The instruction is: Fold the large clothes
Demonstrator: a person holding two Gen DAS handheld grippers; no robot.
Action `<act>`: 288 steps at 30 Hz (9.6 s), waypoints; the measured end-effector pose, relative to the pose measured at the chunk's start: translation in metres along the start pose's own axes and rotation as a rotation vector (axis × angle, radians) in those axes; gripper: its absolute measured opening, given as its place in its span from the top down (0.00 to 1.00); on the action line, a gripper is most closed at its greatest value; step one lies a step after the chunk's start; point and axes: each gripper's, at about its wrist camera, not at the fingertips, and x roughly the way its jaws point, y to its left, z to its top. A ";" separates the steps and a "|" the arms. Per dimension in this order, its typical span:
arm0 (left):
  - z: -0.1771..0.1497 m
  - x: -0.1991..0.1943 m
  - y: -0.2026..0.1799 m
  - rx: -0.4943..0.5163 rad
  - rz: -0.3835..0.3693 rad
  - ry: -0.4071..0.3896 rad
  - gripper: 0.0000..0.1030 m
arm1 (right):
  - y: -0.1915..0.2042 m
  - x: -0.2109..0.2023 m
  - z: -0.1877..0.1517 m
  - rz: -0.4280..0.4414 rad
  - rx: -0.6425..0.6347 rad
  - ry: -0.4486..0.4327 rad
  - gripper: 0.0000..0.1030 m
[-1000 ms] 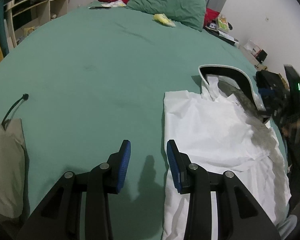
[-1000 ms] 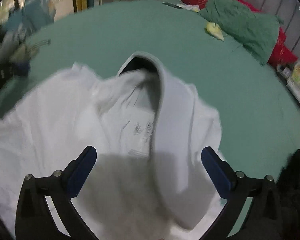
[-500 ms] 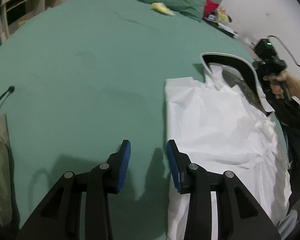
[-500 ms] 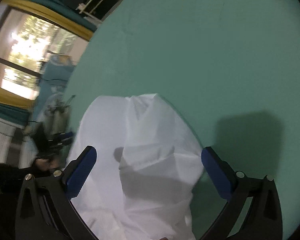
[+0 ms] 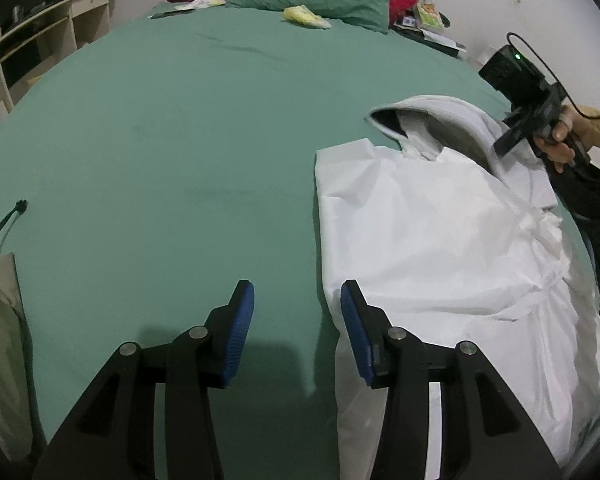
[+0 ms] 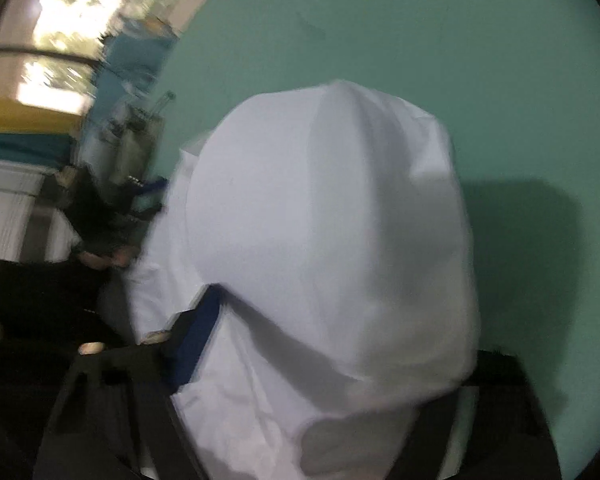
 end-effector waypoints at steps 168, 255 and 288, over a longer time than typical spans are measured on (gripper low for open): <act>-0.211 -0.159 -0.044 0.066 -0.053 -0.041 0.95 | 0.215 0.037 -0.522 -0.469 0.578 -0.929 0.97; -0.078 -0.076 -0.163 0.327 0.103 0.046 0.37 | 0.209 -0.004 -0.379 -0.802 0.228 -0.768 0.97; -0.030 -0.028 -0.151 0.370 0.108 0.149 0.37 | 0.143 -0.030 -0.353 -0.837 0.427 -0.736 0.13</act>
